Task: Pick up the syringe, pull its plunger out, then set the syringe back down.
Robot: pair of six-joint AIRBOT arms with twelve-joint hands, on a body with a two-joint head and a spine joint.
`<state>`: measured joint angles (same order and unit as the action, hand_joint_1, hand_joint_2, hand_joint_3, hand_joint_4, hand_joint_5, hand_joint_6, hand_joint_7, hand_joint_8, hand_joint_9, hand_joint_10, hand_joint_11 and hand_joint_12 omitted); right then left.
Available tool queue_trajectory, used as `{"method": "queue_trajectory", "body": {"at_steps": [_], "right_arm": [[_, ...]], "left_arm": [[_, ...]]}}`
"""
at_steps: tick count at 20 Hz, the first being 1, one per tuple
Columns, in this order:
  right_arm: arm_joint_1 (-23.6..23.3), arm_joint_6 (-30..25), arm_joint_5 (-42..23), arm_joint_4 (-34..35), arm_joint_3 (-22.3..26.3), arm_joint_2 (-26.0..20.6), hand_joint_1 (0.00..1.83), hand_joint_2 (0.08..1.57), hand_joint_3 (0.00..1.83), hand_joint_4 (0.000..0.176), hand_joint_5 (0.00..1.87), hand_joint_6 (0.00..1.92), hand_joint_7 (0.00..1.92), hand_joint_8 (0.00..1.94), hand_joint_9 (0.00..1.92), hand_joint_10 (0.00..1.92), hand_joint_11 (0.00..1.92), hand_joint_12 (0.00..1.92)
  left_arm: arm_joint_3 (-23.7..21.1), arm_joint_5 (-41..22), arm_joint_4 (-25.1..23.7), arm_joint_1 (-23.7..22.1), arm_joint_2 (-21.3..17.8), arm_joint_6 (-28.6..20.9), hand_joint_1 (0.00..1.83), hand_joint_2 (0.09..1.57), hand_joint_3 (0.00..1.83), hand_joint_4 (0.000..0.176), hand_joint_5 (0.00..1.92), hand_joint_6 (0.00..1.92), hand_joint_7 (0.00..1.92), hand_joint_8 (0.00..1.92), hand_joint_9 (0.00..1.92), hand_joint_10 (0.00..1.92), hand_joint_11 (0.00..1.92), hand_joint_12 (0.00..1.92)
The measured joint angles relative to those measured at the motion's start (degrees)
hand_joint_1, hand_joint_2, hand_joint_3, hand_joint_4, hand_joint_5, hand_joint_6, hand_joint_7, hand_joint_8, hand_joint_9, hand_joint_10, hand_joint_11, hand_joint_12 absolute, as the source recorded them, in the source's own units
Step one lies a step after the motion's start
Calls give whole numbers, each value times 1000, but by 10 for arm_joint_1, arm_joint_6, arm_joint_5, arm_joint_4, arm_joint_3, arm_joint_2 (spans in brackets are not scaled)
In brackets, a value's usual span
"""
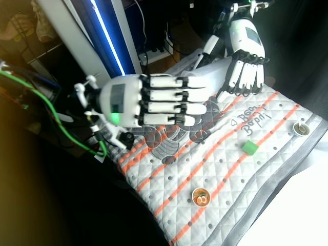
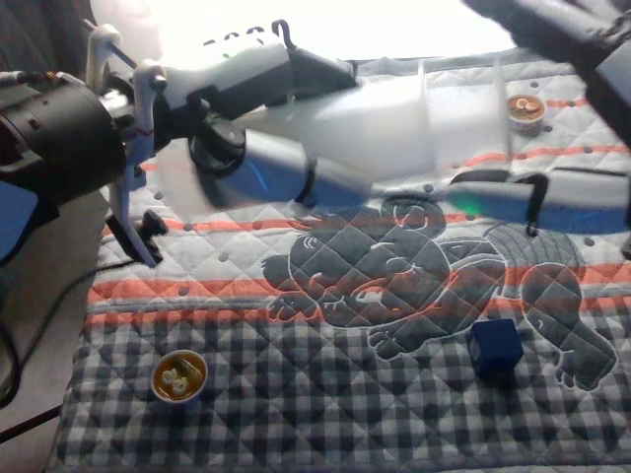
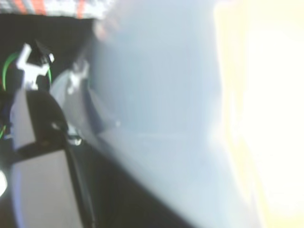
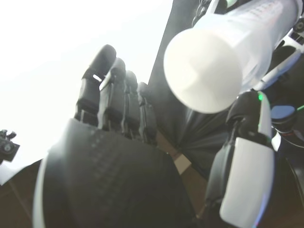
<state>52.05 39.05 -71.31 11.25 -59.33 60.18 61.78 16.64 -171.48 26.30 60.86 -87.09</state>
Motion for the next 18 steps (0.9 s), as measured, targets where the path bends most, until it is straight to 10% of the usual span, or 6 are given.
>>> {"method": "queue_trajectory", "body": {"at_steps": [1,5,6,8,10,18], "right_arm": [[-4,-5,4,-6,-1,7,850,874,5,0,374,44,416,34,432,148,51,1363],[-8,-12,5,-16,-2,9,1099,979,11,0,763,333,688,302,481,835,323,1385],[-8,-13,5,-19,-2,9,1165,1183,6,0,902,1102,711,1246,567,1307,476,1604],[-16,-17,4,-21,-2,9,1159,1230,7,0,796,1231,749,1489,685,1596,596,1849],[-15,-13,3,-25,-2,10,1164,1257,9,0,701,1292,770,1570,724,1707,652,1917],[-15,-11,13,-24,-1,9,1175,1236,0,0,714,1285,830,1463,735,1661,602,1895]], "left_arm": [[1,0,-2,-2,0,4,1214,1200,2,0,972,992,661,1475,365,1380,96,1921],[4,-11,-3,-2,2,5,1201,1223,3,0,916,1024,635,1560,403,1466,175,1886],[8,-14,-4,-2,7,7,1216,1202,0,0,987,932,646,1512,331,1485,181,1920],[10,-25,-6,-2,8,5,1220,1191,0,0,1007,950,660,1447,332,1513,176,1921],[11,-23,-6,-2,9,6,1216,1212,1,0,964,874,647,1619,357,1752,357,1921],[12,-22,-5,1,8,7,1196,1227,1,0,931,1108,598,1505,293,1665,229,1921]]}}
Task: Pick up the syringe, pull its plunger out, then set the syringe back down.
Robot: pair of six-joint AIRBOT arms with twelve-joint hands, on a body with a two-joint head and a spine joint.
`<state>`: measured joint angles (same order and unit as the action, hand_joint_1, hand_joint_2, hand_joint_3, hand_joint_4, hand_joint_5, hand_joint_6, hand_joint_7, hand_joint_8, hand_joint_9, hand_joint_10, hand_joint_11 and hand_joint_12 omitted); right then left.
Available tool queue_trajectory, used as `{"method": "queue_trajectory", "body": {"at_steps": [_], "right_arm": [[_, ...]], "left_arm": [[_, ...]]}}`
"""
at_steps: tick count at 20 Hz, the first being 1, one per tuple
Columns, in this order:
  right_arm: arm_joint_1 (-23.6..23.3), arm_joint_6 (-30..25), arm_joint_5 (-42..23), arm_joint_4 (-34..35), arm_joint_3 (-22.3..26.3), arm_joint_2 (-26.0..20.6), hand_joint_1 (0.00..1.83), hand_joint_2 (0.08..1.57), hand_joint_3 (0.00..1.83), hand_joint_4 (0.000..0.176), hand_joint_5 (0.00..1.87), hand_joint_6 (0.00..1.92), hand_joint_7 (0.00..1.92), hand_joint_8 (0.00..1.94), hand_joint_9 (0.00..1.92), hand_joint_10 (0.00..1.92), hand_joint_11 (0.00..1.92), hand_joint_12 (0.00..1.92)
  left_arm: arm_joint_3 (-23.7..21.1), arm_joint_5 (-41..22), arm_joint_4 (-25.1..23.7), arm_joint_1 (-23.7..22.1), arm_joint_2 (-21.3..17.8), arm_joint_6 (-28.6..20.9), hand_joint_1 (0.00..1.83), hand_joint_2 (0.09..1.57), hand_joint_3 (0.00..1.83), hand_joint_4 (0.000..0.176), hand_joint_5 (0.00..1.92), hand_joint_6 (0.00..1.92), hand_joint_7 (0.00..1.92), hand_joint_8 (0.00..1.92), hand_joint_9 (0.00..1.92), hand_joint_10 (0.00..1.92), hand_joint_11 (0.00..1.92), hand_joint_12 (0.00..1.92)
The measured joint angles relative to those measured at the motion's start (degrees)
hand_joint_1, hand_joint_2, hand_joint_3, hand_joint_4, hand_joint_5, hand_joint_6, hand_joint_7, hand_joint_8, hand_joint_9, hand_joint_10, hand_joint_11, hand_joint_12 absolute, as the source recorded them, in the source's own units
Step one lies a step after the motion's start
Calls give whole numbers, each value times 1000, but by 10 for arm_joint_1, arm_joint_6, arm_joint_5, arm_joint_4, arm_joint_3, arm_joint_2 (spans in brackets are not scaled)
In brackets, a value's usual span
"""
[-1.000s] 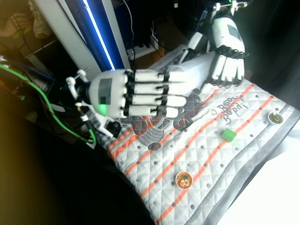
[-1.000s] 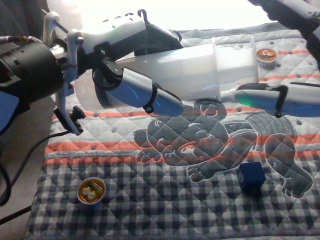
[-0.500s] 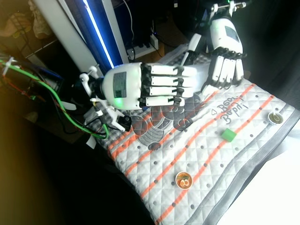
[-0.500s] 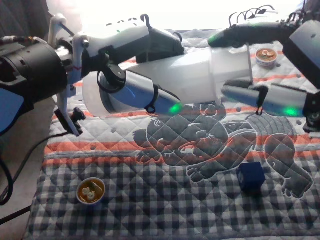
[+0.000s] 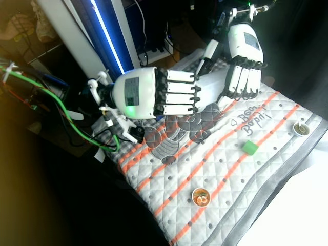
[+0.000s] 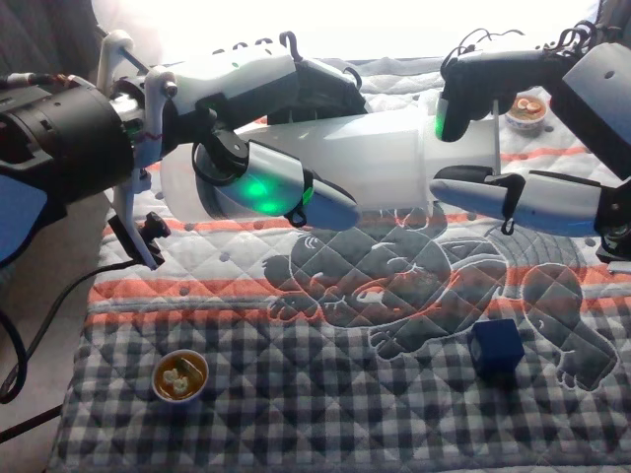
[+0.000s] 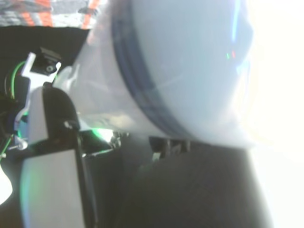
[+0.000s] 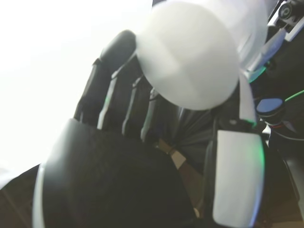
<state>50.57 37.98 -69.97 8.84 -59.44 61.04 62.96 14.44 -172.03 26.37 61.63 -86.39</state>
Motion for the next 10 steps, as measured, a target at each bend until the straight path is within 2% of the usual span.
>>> {"method": "queue_trajectory", "body": {"at_steps": [1,2,4,6,7,9,10], "right_arm": [[0,0,0,-2,1,-3,1181,1227,0,0,730,1263,845,1438,751,1649,647,1881],[0,-1,1,-7,2,-9,1183,1232,0,0,756,1213,805,1516,720,1745,669,1913],[0,-2,0,-8,7,-15,1185,1234,0,0,762,1199,792,1541,703,1752,640,1919],[1,-3,0,-6,9,-19,1216,1210,0,0,819,1083,836,1501,745,1701,637,1910],[5,-3,-2,-6,9,-24,1209,1200,0,0,807,1143,878,1394,780,1579,616,1828],[11,-5,-4,-3,9,-28,1192,1199,0,0,798,1213,882,1334,766,1540,548,1792],[16,-7,-7,2,10,-31,1184,1207,0,0,797,1220,847,1397,759,1604,576,1824]], "left_arm": [[-1,1,1,0,-1,-1,1197,1227,0,0,929,1126,599,1486,289,1660,212,1921],[-3,5,2,1,-4,-5,1195,1228,0,0,924,1154,601,1450,273,1616,181,1921],[-8,12,3,2,-9,-6,1188,1240,1,0,900,1200,579,1462,225,1601,119,1921],[-9,17,6,5,-14,-7,1180,1255,2,0,876,1237,553,1519,189,1720,114,1921],[-12,18,8,7,-19,-9,1179,1259,0,0,867,1249,552,1531,164,1702,63,1921],[-14,22,12,10,-22,-9,1189,1248,0,0,892,1158,571,1571,211,1713,116,1921],[-14,22,14,12,-23,-9,1193,1241,0,0,905,1123,581,1579,265,1705,151,1921]]}}
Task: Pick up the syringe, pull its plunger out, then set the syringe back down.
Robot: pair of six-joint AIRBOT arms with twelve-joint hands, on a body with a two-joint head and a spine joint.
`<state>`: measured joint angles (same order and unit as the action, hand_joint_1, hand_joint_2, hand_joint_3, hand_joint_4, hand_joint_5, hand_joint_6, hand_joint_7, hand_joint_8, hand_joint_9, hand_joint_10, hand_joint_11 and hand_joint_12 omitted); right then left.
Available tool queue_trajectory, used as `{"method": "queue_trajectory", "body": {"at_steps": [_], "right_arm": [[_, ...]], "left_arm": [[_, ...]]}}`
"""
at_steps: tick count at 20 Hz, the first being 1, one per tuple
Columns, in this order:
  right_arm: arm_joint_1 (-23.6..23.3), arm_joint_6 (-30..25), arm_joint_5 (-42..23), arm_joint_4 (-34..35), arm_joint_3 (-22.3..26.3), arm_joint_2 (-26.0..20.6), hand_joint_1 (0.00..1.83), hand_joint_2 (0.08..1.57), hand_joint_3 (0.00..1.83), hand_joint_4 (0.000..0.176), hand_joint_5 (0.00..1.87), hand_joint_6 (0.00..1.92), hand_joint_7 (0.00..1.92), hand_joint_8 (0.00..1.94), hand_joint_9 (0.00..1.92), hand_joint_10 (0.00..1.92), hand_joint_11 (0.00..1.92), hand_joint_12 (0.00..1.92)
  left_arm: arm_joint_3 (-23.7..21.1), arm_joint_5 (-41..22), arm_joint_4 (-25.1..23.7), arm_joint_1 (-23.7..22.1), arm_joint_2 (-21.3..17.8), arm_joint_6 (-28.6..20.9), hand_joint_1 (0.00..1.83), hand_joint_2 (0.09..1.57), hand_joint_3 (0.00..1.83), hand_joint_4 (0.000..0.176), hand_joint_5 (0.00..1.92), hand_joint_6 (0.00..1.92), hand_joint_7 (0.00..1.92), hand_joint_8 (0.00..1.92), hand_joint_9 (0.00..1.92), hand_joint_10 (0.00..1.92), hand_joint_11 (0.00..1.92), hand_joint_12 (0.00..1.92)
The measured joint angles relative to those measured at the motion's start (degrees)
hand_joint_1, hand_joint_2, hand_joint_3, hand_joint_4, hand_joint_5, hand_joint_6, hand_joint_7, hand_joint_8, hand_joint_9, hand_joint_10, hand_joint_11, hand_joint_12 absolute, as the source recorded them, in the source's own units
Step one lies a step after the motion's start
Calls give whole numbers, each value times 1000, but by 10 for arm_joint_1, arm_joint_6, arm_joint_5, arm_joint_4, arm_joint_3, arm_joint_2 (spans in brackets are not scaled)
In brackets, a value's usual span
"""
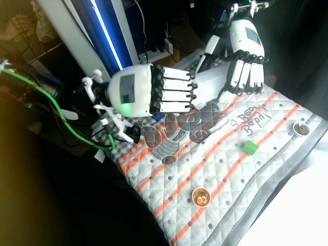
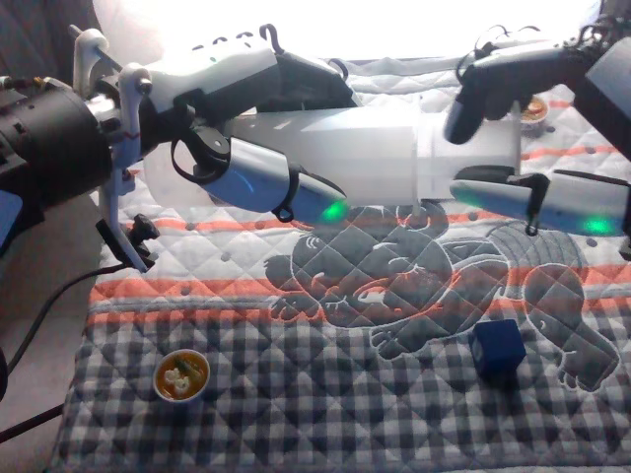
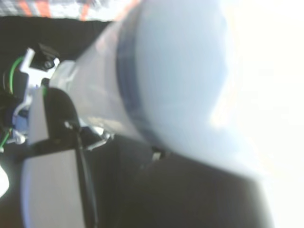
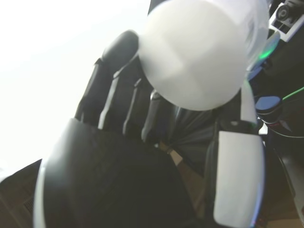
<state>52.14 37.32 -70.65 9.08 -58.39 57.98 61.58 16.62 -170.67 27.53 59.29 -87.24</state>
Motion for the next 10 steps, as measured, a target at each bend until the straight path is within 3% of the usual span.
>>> {"method": "queue_trajectory", "body": {"at_steps": [1,3,4,6,7,10], "right_arm": [[3,0,-2,1,2,-2,1195,1207,0,0,802,1178,850,1430,770,1614,602,1819],[7,0,-3,3,3,-7,1218,1202,0,0,855,1058,823,1520,750,1769,610,1917],[8,0,-2,2,3,-10,1216,1203,0,0,846,1072,827,1513,748,1791,605,1920],[11,2,-2,5,4,-15,1213,1207,0,0,841,1080,812,1533,720,1822,551,1921],[14,2,-5,8,4,-15,1214,1207,1,0,836,1083,815,1533,723,1826,563,1921],[21,3,-13,14,6,-20,1205,1208,1,0,808,1133,836,1482,740,1799,635,1921]], "left_arm": [[0,3,2,4,-2,-1,1189,1248,1,0,893,1120,569,1619,258,1755,173,1921],[-1,3,7,7,-3,0,1182,1257,1,0,883,1184,543,1585,122,1754,21,1921],[-4,3,26,8,-6,22,1179,1260,1,0,875,1204,538,1583,106,1730,3,1921],[-19,13,89,9,-10,112,1174,1270,1,0,859,1207,522,1636,123,1781,0,1921],[-27,20,113,8,-14,154,1181,1259,0,0,875,1202,550,1581,138,1719,0,1921],[-30,32,122,13,-16,167,1187,1248,0,0,892,1180,564,1549,169,1622,4,1921]]}}
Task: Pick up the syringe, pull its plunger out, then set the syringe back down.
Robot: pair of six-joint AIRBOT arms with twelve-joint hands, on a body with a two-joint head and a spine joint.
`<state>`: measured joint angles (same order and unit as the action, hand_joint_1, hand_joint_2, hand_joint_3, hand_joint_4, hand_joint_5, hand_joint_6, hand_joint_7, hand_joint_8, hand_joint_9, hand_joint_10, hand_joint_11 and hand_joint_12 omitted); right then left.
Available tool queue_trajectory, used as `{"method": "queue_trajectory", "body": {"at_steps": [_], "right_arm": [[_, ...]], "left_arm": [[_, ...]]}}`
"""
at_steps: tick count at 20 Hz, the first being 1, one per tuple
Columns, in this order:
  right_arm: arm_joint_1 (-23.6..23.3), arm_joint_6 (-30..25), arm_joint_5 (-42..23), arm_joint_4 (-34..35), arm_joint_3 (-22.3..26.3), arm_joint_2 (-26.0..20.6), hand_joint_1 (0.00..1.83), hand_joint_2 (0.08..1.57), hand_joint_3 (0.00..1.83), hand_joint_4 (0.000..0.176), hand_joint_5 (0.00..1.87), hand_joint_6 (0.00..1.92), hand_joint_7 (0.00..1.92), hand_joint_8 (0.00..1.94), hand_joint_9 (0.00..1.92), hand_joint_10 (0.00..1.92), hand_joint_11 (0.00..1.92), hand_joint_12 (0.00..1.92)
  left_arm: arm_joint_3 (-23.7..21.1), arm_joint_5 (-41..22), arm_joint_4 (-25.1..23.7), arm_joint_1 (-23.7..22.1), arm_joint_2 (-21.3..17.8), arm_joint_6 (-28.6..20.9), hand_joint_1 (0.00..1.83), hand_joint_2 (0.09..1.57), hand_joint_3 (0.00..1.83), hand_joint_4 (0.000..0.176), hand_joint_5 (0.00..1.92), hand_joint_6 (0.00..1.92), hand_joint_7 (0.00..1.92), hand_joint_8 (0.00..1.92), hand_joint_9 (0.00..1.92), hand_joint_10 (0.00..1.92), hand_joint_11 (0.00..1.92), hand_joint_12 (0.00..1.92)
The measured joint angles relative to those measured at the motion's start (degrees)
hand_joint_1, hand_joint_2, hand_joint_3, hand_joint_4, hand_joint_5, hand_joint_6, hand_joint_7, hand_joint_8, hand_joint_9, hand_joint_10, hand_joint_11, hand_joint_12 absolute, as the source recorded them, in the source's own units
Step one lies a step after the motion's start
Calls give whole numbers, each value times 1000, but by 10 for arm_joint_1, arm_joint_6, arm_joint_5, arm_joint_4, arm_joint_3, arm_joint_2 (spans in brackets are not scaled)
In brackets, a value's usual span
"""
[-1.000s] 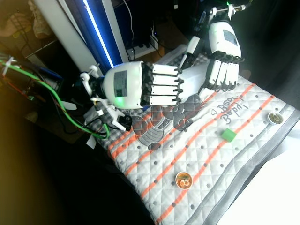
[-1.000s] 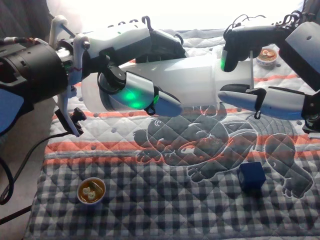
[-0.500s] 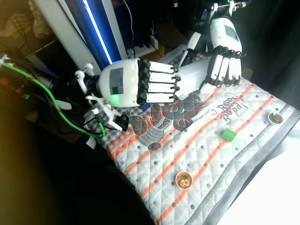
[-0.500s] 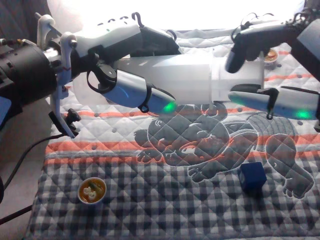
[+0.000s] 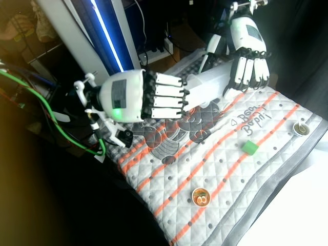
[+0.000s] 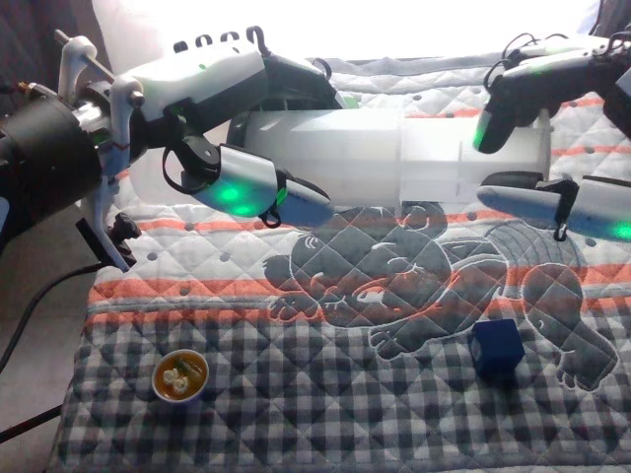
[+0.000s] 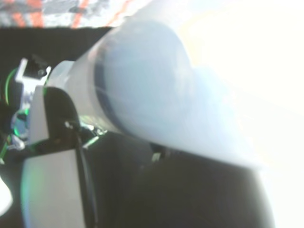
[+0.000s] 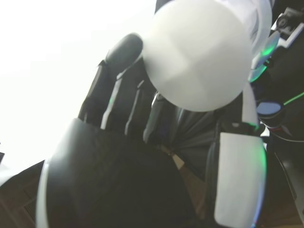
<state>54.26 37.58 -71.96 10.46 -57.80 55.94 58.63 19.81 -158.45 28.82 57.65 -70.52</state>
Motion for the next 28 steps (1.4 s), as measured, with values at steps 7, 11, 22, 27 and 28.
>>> {"method": "queue_trajectory", "body": {"at_steps": [7,11,22,27,28], "right_arm": [[17,3,-16,13,7,-8,1221,1211,0,0,822,1067,820,1533,727,1762,633,1921],[25,5,-22,21,11,-12,1225,1202,0,0,864,1015,818,1528,720,1815,635,1921],[45,7,-44,35,18,-21,1200,1249,8,0,801,1131,703,1693,669,1921,645,1921],[49,9,-48,45,19,-23,1200,1257,0,0,803,1065,686,1725,651,1921,639,1921],[49,9,-49,47,19,-23,1199,1257,0,0,804,1069,684,1726,649,1921,642,1921]], "left_arm": [[0,6,13,8,-2,3,1192,1246,0,0,914,1045,553,1644,201,1717,95,1921],[0,9,17,9,-2,4,1181,1266,0,0,881,1105,511,1682,150,1756,72,1921],[1,16,25,14,-4,7,1177,1268,0,0,874,1149,506,1657,149,1692,16,1921],[2,18,29,16,-7,8,1194,1244,1,0,911,1031,568,1663,259,1765,115,1921],[2,18,30,18,-7,8,1198,1238,0,0,921,1016,583,1643,280,1709,110,1921]]}}
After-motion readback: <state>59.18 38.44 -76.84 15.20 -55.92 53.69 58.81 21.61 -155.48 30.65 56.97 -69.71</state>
